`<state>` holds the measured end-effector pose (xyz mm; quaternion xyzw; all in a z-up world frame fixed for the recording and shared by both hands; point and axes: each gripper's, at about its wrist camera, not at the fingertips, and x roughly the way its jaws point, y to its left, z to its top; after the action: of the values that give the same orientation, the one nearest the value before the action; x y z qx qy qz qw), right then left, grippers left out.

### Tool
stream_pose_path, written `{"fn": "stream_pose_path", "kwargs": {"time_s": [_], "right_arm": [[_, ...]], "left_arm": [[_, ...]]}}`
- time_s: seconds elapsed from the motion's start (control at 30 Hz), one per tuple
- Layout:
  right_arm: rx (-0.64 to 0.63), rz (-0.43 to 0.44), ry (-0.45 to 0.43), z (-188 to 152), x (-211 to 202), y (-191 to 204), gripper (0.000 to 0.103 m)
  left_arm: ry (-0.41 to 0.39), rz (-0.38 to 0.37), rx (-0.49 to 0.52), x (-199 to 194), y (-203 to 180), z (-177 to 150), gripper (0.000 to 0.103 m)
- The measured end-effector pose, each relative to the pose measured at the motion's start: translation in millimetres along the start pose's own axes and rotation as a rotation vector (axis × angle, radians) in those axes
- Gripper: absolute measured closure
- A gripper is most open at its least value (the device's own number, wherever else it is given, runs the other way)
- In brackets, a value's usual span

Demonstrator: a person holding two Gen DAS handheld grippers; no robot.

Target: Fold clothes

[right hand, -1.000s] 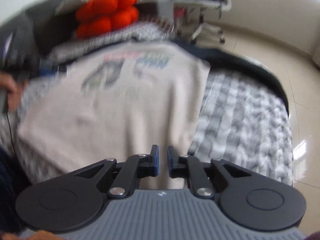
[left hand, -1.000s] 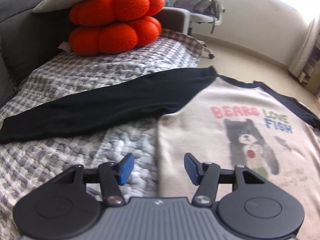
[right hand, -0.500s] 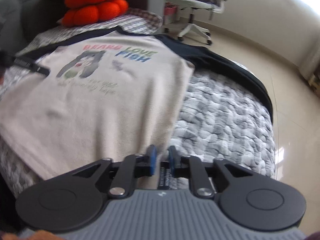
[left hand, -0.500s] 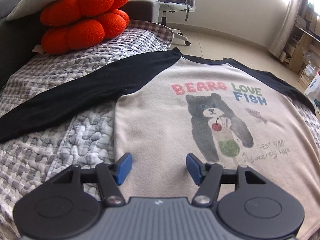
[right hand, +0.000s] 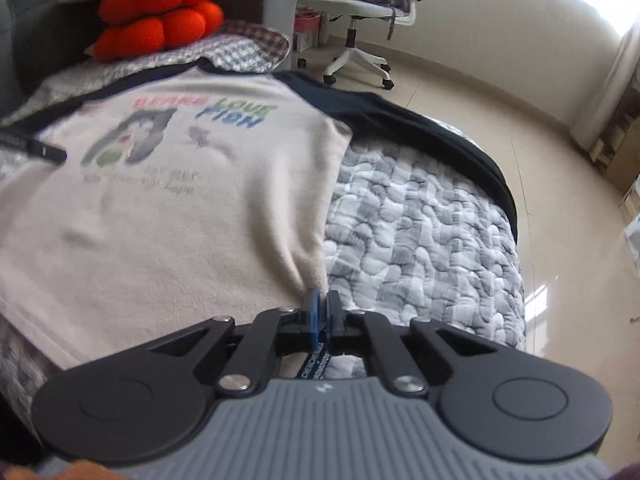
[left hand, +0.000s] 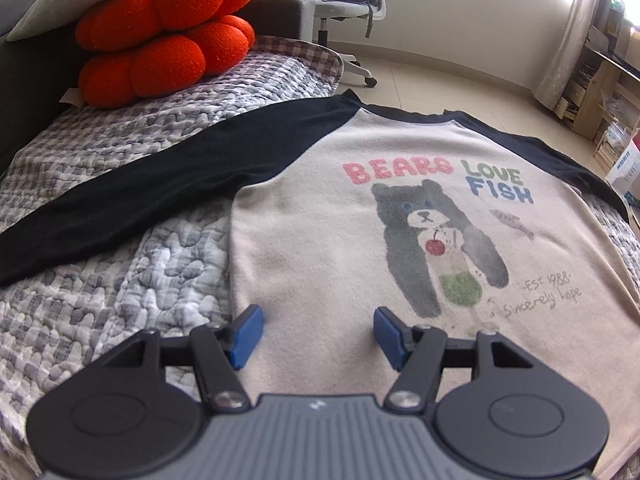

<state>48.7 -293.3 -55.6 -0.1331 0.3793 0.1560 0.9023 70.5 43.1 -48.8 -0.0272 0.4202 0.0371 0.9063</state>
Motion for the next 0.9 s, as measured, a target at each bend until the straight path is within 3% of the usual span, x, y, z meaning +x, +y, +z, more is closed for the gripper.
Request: {"fn": "stream_pose_path", "kwargs": {"time_s": [0.1, 0.27, 0.3, 0.53, 0.77, 0.9], "right_arm": [[-0.056, -0.046, -0.01, -2, 1, 13, 0.095], [0.067, -0.002, -0.051, -2, -14, -10, 0.095], [0.09, 0.007, -0.066, -4, -20, -14, 0.09], [0.357, 0.157, -0.056, -51, -50, -34, 0.088], [0.489, 0.228, -0.105, -56, -62, -43, 0.088], [0.428, 0.216, -0.041, -56, -54, -29, 0.088]], "left_arm": [[0.003, -0.003, 0.017, 2, -2, 0, 0.036], [0.001, -0.009, 0.004, -2, 3, -1, 0.036], [0.002, -0.012, 0.0, -2, 4, -1, 0.036], [0.011, -0.038, -0.04, -4, 11, 0, 0.036], [0.011, -0.044, -0.032, -4, 13, -2, 0.036], [0.011, -0.068, -0.036, -6, 18, -7, 0.036]]}}
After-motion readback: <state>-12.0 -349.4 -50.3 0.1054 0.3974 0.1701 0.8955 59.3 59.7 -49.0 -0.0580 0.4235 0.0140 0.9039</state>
